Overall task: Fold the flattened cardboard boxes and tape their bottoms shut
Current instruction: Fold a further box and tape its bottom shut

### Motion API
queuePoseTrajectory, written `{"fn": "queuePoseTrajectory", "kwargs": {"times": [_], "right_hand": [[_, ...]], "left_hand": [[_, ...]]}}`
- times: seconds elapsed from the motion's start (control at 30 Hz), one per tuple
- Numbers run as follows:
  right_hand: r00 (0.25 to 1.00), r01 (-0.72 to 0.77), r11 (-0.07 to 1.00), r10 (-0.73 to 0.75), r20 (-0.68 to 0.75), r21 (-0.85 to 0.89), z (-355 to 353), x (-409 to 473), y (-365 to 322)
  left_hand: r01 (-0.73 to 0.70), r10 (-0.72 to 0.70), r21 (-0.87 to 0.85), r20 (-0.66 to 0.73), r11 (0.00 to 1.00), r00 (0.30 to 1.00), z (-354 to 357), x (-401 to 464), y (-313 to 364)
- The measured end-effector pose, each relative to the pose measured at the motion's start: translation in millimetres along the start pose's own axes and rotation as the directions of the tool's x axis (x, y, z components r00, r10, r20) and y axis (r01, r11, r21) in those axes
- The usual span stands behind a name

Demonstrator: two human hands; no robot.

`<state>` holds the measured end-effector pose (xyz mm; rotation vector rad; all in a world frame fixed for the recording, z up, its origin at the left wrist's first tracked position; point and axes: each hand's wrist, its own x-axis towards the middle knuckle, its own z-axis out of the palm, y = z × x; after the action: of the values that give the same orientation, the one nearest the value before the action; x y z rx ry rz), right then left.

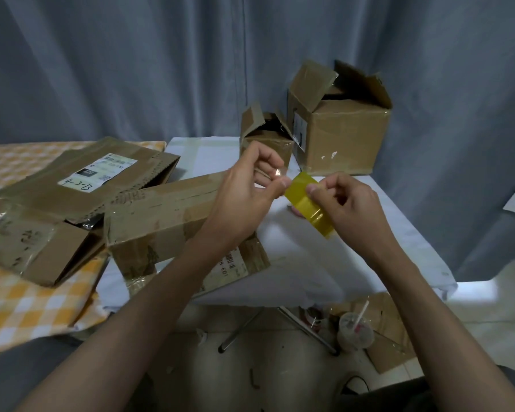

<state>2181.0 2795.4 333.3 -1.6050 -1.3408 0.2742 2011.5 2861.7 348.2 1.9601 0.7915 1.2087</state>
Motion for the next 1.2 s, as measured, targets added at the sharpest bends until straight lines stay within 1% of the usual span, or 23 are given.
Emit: {"fn": "queuePoseTrajectory", "kwargs": {"times": [0.07,0.13,0.17,0.23,0.3,0.37,0.4,0.5,0.6,0.67,0.73,0.77,0.9,1.0,1.07,1.2], "right_hand": [[0.996,-0.071,0.997,0.069,0.057,0.031,0,-1,-4],[0.988,-0.132,0.99,0.128,0.091,0.04,-2,1,-5],[0.982,-0.158,0.983,0.146,0.117,0.096,-6,1,-7],[0.966,-0.216,0.938,0.165,0.2,0.272,-13,1,-12],[0.94,-0.299,0.857,0.189,0.283,0.42,-19,0,-13],[0.915,-0.364,0.795,0.209,0.345,0.485,-22,-3,-14],[0.905,-0.378,0.8,0.214,0.367,0.466,-22,-5,-14],[0.886,-0.36,0.85,0.182,0.426,0.385,-15,-11,-15],[0.885,-0.364,0.866,0.207,0.418,0.342,-7,-14,-21],[0.885,-0.354,0.888,0.217,0.411,0.294,-7,-16,-22],[0.892,-0.333,0.9,0.204,0.404,0.281,-9,-18,-17],[0.891,-0.338,0.896,0.206,0.404,0.289,-10,-19,-15],[0.883,-0.381,0.876,0.251,0.397,0.294,-5,-19,-18],[0.873,-0.415,0.864,0.289,0.393,0.287,2,-20,-20],[0.875,-0.399,0.874,0.273,0.4,0.277,6,-23,-19],[0.873,-0.377,0.882,0.237,0.426,0.282,16,-29,-17]], "left_hand": [[0.061,-0.061,-0.026,-0.005,0.998,0.998,-6,8,3],[0.13,-0.126,-0.076,0.057,0.989,0.99,-11,21,5],[0.171,-0.159,-0.117,0.105,0.978,0.982,-13,28,5],[0.265,-0.232,-0.176,0.189,0.948,0.954,-19,46,8],[0.342,-0.295,-0.17,0.25,0.924,0.922,-25,62,10],[0.366,-0.32,-0.116,0.292,0.923,0.901,-32,73,10],[0.368,-0.327,-0.083,0.306,0.926,0.894,-37,77,9],[0.37,-0.344,-0.012,0.343,0.929,0.874,-50,79,0],[0.362,-0.353,0.053,0.386,0.931,0.852,-53,78,-10],[0.339,-0.348,0.086,0.341,0.937,0.873,-56,83,-17],[0.326,-0.345,0.119,0.242,0.938,0.907,-66,93,-22],[0.325,-0.348,0.134,0.216,0.936,0.912,-72,99,-24],[0.321,-0.359,0.184,0.237,0.929,0.903,-79,112,-32],[0.343,-0.391,0.234,0.21,0.91,0.896,-72,115,-44],[0.359,-0.412,0.26,0.19,0.897,0.891,-73,117,-51],[0.393,-0.459,0.292,0.21,0.872,0.863,-74,118,-58]]}}
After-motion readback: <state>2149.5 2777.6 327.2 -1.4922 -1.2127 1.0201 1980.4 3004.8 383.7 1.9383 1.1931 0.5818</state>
